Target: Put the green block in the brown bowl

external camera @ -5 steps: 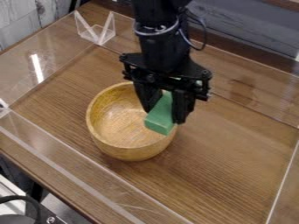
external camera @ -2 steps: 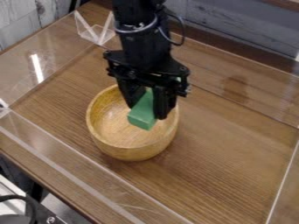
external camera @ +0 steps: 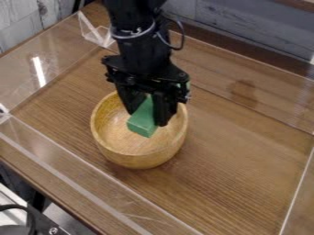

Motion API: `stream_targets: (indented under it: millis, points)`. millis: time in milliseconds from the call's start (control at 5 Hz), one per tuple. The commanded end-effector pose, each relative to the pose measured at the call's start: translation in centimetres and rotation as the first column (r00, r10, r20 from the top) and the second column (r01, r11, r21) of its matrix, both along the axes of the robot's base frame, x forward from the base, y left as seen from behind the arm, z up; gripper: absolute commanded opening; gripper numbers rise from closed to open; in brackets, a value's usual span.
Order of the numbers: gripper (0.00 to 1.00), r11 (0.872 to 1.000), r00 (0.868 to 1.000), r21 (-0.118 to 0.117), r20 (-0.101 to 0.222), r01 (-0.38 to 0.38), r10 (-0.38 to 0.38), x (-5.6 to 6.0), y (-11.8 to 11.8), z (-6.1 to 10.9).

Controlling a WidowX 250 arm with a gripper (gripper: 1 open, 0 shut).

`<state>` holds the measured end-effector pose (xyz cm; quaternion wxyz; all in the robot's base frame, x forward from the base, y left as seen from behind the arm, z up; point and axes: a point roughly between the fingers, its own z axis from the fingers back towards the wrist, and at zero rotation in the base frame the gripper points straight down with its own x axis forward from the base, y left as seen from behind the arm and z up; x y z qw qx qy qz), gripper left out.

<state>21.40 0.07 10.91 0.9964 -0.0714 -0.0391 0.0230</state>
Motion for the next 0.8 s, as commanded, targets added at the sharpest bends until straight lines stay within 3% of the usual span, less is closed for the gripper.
stream_targets:
  millis: [0, 600]
  points:
    - [0.00, 1.000, 1.000, 0.001, 0.029, 0.000, 0.000, 0.49, 0.42, 0.14]
    - [0.00, 1.000, 1.000, -0.003, 0.021, -0.005, 0.005, 0.82, 1.16, -0.85]
